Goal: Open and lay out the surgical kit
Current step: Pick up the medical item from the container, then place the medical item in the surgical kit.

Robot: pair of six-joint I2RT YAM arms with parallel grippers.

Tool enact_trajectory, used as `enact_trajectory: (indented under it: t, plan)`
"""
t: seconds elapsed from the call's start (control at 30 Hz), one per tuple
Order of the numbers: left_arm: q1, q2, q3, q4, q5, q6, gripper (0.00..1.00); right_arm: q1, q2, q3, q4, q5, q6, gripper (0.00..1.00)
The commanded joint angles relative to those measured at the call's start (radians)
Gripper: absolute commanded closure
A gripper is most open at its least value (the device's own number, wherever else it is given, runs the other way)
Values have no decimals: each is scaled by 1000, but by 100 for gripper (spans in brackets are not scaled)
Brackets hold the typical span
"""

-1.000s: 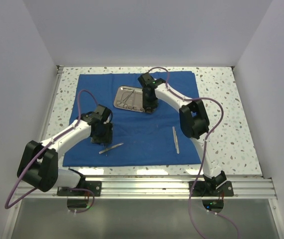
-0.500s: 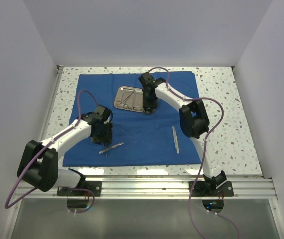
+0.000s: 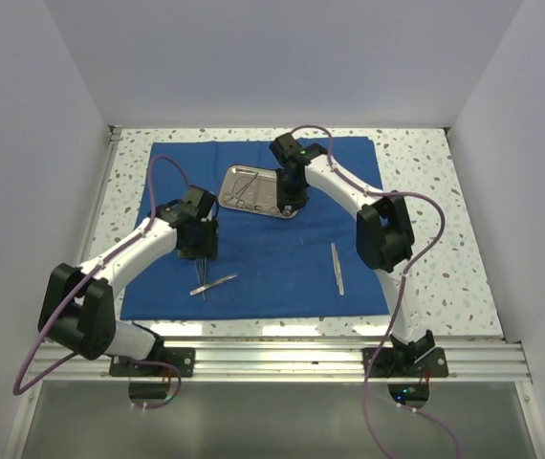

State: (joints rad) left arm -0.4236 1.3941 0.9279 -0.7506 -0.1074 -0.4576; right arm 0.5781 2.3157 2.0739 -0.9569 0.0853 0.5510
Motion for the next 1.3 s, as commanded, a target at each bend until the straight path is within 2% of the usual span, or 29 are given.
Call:
enact_trajectory:
  t: [0.0, 0.17, 0.4, 0.57, 0.73, 0.77, 0.8, 0.9, 1.27]
  plan:
    - [17, 42, 103, -7, -44, 34, 45, 17, -183, -101, -3, -53, 12, 100]
    - [51, 153, 282, -13, -48, 63, 45, 77, -398, -387, 63, -102, 30, 100]
    - [80, 347, 563, -38, -52, 103, 45, 216, -561, -649, 142, -142, 76, 100]
    - [91, 477, 736, -64, -43, 114, 45, 266, -569, -757, 210, -131, 93, 100]
    - [98, 539, 811, -67, -35, 119, 45, 292, -504, -796, 267, -163, 119, 100]
    - [100, 560, 836, -69, -34, 123, 45, 296, -487, -793, 268, -174, 119, 91]
    - [100, 572, 848, -72, -32, 125, 45, 298, -483, -788, 268, -176, 118, 59]
    - [100, 615, 891, -59, -17, 146, 46, 304, -499, -772, 251, -162, 106, 27]
    - [100, 858, 1094, -7, 26, 224, 50, 295, -645, -566, -43, 48, 0, 21]
